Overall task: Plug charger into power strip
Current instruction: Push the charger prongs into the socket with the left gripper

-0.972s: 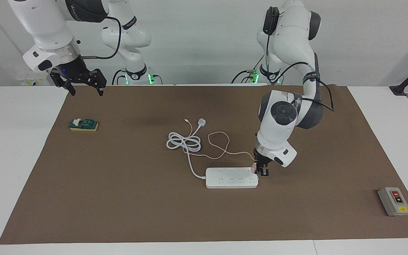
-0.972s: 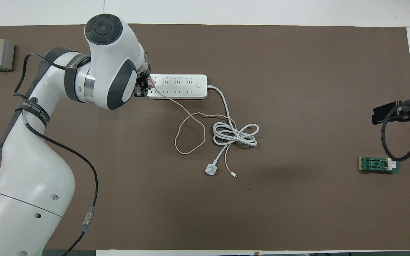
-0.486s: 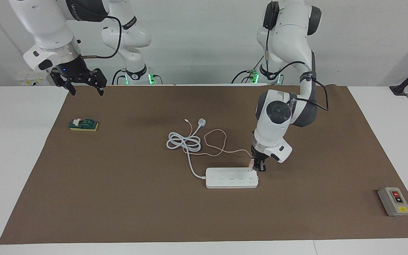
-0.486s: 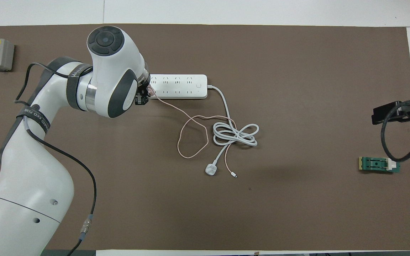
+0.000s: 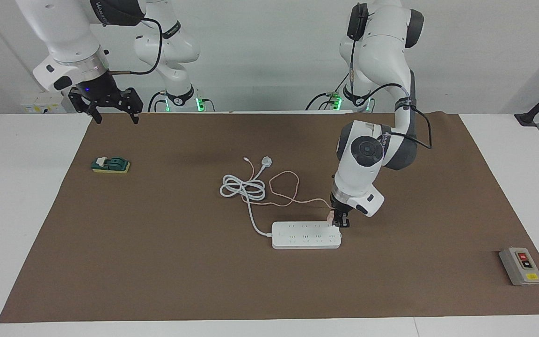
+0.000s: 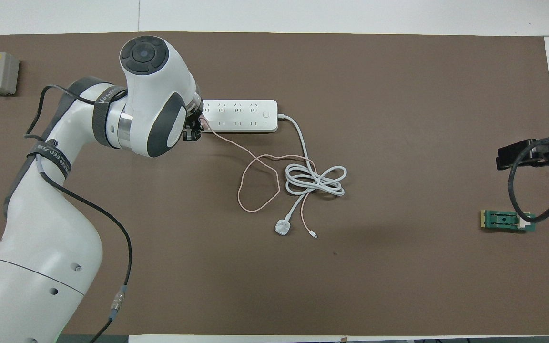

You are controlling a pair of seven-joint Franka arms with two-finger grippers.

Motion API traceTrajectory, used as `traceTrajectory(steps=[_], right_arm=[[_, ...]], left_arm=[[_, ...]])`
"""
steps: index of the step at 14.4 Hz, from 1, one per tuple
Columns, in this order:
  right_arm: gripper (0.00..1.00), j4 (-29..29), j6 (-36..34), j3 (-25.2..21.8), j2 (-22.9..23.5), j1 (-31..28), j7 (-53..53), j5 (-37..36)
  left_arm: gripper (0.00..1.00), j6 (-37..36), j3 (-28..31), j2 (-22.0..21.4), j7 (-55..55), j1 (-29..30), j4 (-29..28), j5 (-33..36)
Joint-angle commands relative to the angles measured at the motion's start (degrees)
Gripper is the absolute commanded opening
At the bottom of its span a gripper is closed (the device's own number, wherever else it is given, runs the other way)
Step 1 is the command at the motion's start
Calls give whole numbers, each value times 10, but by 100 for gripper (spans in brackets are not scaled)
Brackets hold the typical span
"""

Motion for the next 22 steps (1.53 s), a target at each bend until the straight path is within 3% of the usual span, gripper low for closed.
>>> traceTrajectory(steps=[1, 5, 7, 22], right_arm=[[100, -5, -5, 4, -8, -2, -15, -6], [100, -3, -5, 4, -8, -1, -14, -6], [100, -3, -5, 4, -8, -1, -15, -5], [100, -3, -7, 3, -8, -2, -17, -5]], left_arm=[[0, -9, 6, 10, -7, -7, 19, -9], [0, -20, 6, 29, -7, -10, 43, -9], [0, -51, 6, 67, -10, -10, 98, -10], [0, -68, 9, 65, -14, -1, 99, -5]])
